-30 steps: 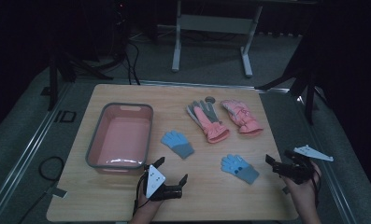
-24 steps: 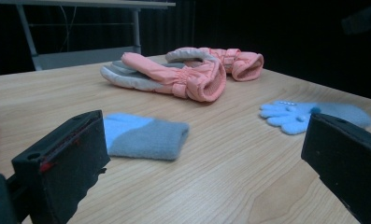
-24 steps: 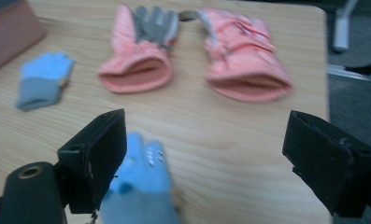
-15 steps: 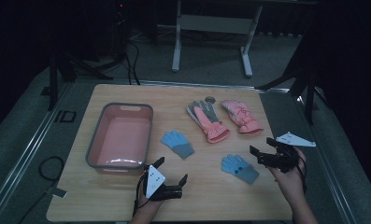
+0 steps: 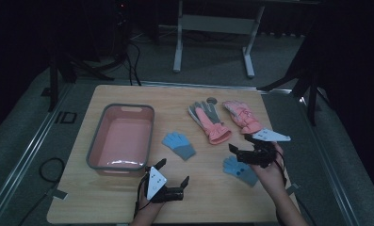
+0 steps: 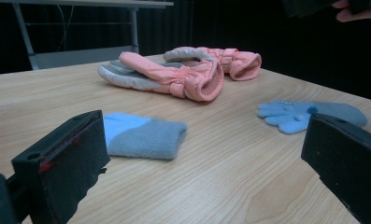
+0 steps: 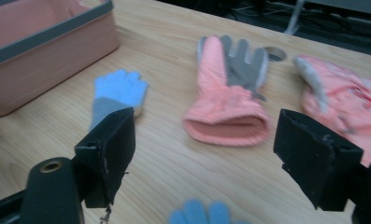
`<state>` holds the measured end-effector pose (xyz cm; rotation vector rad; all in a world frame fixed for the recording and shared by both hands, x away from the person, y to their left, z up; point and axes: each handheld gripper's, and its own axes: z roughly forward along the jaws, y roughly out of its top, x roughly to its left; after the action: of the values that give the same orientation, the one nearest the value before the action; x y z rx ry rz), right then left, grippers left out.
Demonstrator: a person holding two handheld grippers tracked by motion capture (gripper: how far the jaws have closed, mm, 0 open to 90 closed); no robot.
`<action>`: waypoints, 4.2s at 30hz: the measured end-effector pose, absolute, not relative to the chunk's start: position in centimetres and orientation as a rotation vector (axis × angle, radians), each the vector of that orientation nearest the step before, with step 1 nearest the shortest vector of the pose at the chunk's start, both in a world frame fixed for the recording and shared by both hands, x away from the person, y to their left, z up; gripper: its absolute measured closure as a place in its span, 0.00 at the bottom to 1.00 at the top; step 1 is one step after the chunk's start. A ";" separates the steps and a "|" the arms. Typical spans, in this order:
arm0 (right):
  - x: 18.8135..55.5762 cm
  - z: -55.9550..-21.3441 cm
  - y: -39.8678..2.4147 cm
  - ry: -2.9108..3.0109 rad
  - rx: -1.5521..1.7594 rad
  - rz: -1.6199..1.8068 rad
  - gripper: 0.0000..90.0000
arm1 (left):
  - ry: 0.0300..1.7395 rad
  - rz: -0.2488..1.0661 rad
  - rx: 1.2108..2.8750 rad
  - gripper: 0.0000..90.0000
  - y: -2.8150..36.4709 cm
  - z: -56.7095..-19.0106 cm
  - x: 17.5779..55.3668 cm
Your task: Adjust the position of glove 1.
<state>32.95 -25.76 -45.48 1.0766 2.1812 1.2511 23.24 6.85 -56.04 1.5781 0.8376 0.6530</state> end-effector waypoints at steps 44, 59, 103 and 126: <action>40.7 -55.2 -9.1 2.517 0.867 1.128 0.67 | 0.828 0.631 1.571 0.01 7.0 -56.1 23.3; 39.7 -54.5 -9.4 2.463 0.971 1.148 0.95 | 0.836 0.624 1.563 0.01 7.0 -56.1 23.3; 27.9 -55.5 -17.6 2.067 1.539 1.083 0.88 | 0.828 0.636 1.564 0.01 6.9 -56.1 23.3; 31.8 -50.0 -24.9 2.281 1.047 1.229 0.74 | 0.821 0.634 1.568 0.01 6.9 -56.1 23.3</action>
<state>31.82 -24.87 -50.03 1.0469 2.2808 1.2290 23.28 6.93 -56.07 1.5682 0.8207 0.6336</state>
